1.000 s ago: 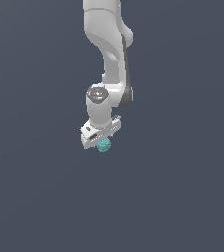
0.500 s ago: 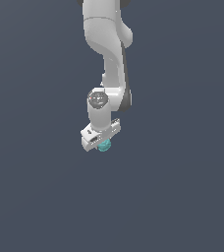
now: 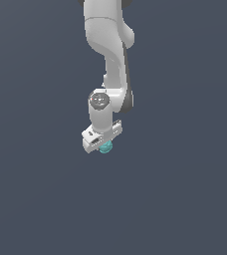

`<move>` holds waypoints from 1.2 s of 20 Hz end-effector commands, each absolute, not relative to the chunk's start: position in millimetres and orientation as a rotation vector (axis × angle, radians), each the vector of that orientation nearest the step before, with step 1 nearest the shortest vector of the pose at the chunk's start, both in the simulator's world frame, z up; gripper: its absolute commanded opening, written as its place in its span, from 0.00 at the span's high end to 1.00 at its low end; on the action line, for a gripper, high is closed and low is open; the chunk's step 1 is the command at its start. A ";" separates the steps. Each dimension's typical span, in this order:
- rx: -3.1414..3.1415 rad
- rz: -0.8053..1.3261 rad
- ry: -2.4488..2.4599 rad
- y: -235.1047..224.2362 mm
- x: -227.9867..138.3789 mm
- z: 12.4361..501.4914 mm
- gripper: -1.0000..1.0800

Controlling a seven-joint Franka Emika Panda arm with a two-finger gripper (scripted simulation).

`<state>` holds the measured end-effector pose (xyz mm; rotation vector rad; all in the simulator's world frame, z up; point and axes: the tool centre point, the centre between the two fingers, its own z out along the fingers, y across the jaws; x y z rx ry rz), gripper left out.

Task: Pick up the object and move it to a goal position.

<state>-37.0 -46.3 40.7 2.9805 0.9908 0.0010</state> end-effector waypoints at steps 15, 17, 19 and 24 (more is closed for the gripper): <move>2.981 0.001 0.993 -52.6 -21.2 129.2 1.00; 2.981 0.001 0.993 -54.0 -17.6 147.5 1.00; 2.981 0.001 0.993 -55.2 -14.4 163.4 1.00; 2.981 0.001 0.993 -57.5 -7.9 192.7 1.00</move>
